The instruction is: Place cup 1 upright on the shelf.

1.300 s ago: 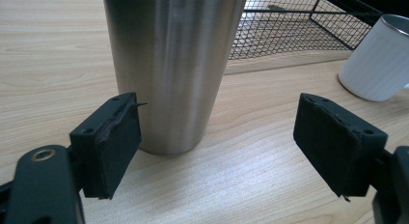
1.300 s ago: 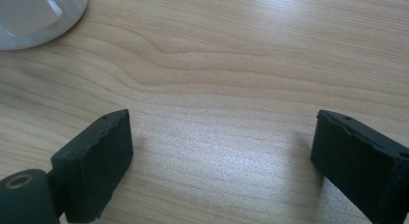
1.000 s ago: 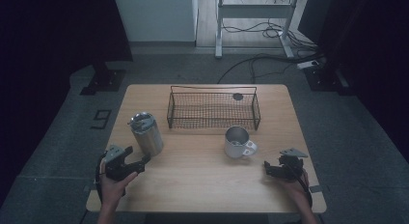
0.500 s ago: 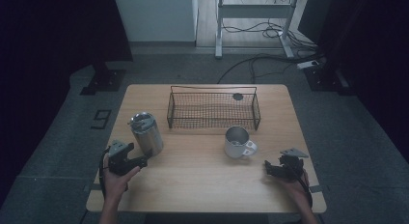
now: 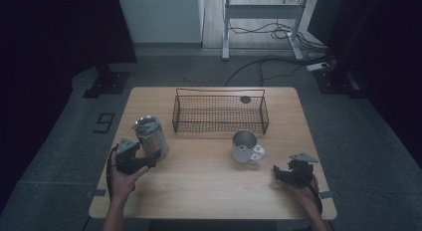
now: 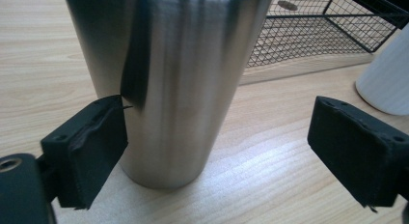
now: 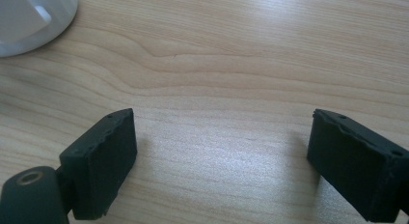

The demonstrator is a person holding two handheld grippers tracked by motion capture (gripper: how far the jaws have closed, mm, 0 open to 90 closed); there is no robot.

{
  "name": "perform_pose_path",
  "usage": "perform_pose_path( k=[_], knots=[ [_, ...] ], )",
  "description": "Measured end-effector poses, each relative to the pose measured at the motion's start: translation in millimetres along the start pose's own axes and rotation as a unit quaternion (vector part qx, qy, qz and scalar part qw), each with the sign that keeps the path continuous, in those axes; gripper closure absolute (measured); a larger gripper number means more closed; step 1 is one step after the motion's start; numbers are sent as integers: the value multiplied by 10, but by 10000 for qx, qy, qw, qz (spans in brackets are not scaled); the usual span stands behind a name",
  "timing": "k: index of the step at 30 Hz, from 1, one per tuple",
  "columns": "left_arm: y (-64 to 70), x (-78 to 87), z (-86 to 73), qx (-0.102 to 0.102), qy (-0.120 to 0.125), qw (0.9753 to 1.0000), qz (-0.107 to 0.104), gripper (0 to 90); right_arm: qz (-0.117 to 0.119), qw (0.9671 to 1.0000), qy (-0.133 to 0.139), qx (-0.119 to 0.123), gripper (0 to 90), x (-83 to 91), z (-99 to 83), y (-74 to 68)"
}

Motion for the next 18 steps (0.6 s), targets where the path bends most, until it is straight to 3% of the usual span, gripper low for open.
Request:
perform_pose_path(
  k=[18],
  knots=[
    [-158, -256, 29, -36, -94, 9990, 437, 32, -6, 10000, 0, -1, 97, -1, 0, 2]
  ],
)
Point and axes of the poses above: each handheld gripper's, and its own axes: x roughly backward along the jaws, z roughly out of its top, y roughly to its right, the point moved 7 cm from there along -x, roughly forward along the jaws, and after that the axes turned 13 degrees about y, right-handed, at the moved point
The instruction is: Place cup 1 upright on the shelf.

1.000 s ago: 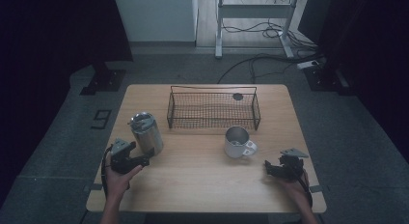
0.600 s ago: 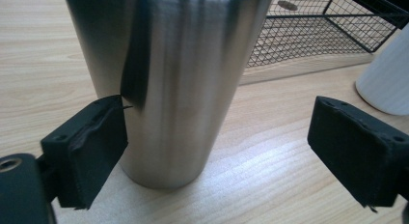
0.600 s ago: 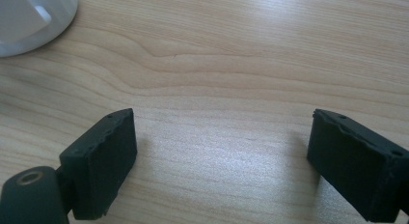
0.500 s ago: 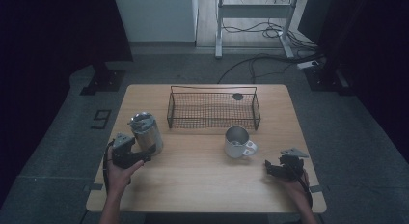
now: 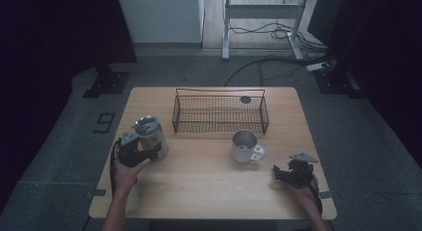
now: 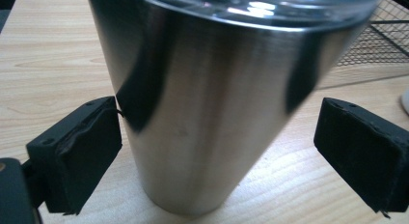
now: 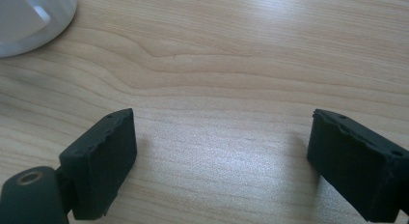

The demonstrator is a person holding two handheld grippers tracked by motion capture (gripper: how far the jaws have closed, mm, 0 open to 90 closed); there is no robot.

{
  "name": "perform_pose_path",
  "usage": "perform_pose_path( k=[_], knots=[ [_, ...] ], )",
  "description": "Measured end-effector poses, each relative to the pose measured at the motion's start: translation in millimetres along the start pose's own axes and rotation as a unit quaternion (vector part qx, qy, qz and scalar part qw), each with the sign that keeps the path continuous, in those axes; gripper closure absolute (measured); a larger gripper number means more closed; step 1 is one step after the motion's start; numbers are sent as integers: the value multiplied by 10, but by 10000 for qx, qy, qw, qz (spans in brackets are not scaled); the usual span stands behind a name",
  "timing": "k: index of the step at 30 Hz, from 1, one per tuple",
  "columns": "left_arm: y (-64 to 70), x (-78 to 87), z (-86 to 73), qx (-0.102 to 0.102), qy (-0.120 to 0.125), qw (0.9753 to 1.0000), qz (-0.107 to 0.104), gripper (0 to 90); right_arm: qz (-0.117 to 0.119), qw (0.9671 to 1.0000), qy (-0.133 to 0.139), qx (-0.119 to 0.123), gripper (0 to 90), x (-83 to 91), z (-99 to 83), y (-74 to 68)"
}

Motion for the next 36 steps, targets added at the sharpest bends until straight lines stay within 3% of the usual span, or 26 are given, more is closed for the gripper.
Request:
perform_pose_path(
  k=[6, 21, 29, 36],
  knots=[
    [-19, -109, 28, -130, 52, 9998, 128, 38, 0, 10000, -1, -1, 97, 0, 0, 0],
    [-36, -264, 72, -129, 99, 9999, 53, 11, -2, 10000, -3, -6, 97, 0, 0, -1],
    [-48, -304, 68, -111, 102, 9999, -41, 12, 0, 10000, 0, 0, 97, 0, 0, 0],
    [-36, -290, 74, -221, 103, 9997, 66, 27, -20, 10000, -3, -8, 97, 1, 0, 2]
  ],
)
Point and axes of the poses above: each handheld gripper's, and its own axes: x roughly backward along the jaws, z roughly out of its top, y roughly to its right, the point moved 7 cm from there along -x, roughly forward along the jaws, and after that the axes turned 13 degrees about y, right-handed, at the moved point
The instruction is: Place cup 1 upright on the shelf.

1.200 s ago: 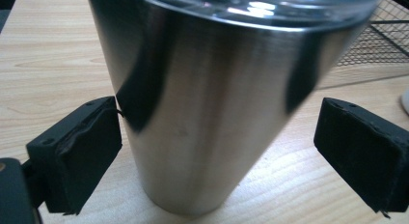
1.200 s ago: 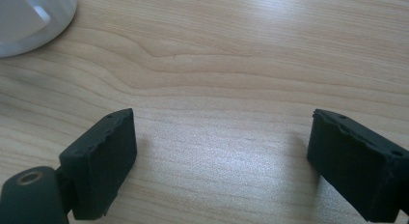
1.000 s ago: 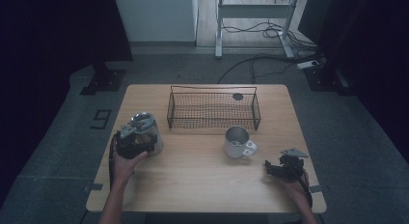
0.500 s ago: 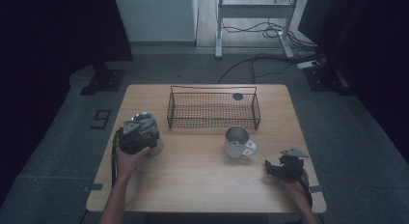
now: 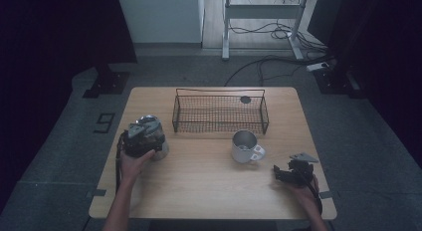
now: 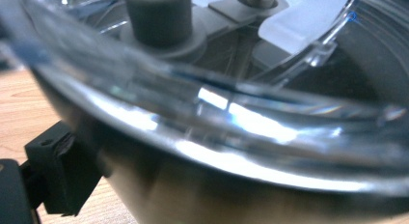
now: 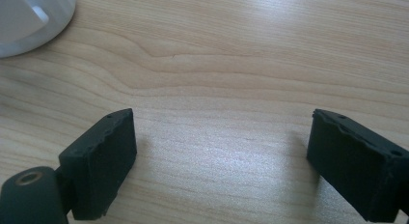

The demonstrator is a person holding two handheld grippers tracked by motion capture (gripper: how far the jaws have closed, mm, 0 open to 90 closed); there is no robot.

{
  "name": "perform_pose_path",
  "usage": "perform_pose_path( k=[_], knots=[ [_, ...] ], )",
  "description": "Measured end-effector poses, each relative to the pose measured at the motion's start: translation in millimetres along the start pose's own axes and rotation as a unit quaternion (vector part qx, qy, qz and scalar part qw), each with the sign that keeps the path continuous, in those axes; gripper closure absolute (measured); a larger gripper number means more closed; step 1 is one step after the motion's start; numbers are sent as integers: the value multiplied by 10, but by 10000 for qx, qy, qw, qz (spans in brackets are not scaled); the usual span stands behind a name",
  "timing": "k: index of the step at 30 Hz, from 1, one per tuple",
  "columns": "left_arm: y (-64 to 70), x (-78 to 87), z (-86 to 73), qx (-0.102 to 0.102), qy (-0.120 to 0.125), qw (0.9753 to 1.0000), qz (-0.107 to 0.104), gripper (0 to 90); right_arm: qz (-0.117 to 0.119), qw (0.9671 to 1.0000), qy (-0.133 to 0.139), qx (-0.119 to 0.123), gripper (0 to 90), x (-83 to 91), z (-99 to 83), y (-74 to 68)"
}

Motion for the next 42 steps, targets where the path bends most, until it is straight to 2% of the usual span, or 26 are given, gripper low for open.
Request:
perform_pose_path(
  k=[7, 10, 12, 20, 28, 42],
  knots=[
    [0, 25, 12, -92, 20, 9999, 39, 36, 5, 10000, 3, -3, 99, 0, 0, 1],
    [-11, 47, 19, -31, 15, 10000, 27, 38, 6, 10000, 3, -5, 99, 0, 0, 1],
    [-24, 69, 34, 102, 23, 9999, -44, 39, 0, 10000, 2, -9, 99, 0, 0, 2],
    [4, 161, 109, 79, 120, 9999, -36, 39, -4, 10000, 2, -12, 99, -1, 1, 3],
    [79, 323, 333, 42, 302, 9995, -113, 39, -8, 10000, 2, -11, 99, 0, 0, 3],
    [213, 426, 620, -79, 431, 9988, -215, 39, -8, 10000, 1, -11, 99, 0, 0, 4]
  ],
)
Point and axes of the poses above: each handheld gripper's, and its own axes: x roughly backward along the jaws, z roughly out of its top, y roughly to its right, the point moved 7 cm from there along -x, roughly forward along the jaws, and after that the axes turned 13 degrees about y, right-handed, at the moved point
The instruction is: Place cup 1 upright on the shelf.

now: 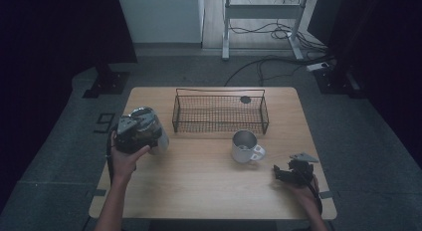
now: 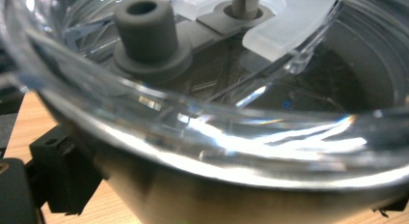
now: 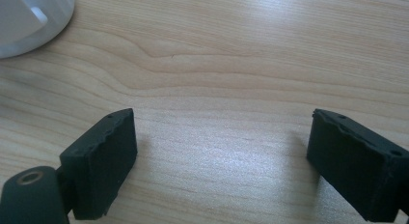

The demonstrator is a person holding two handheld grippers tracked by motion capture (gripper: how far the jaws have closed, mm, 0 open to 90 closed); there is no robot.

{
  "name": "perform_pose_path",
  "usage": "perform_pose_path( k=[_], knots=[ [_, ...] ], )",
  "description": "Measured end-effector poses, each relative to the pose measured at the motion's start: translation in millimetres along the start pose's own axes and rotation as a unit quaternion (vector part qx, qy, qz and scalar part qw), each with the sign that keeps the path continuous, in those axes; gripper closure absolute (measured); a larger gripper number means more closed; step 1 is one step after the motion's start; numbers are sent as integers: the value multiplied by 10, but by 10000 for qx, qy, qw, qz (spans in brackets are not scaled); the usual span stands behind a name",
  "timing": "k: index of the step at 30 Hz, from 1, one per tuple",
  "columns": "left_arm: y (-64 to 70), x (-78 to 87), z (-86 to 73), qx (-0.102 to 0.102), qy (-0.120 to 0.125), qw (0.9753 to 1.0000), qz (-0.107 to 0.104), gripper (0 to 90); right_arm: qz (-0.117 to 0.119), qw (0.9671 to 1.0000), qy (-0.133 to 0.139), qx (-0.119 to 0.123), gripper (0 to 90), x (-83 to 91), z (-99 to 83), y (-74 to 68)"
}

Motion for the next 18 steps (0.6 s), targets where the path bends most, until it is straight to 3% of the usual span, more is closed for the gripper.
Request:
perform_pose_path(
  k=[8, 18],
  knots=[
    [194, -2, 166, -104, 44, 9998, -140, 40, 1, 10000, 0, -3, 99, 0, 0, 0],
    [329, -34, 340, -209, 146, 9994, -228, 40, 2, 10000, -2, 4, 99, 0, 0, 1]
  ],
)
Point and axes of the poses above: each handheld gripper's, and its own axes: x roughly backward along the jaws, z roughly out of its top, y roughly to its right, the point moved 7 cm from there along -x, roughly forward along the jaws, and after that the axes turned 13 degrees about y, right-handed, at the moved point
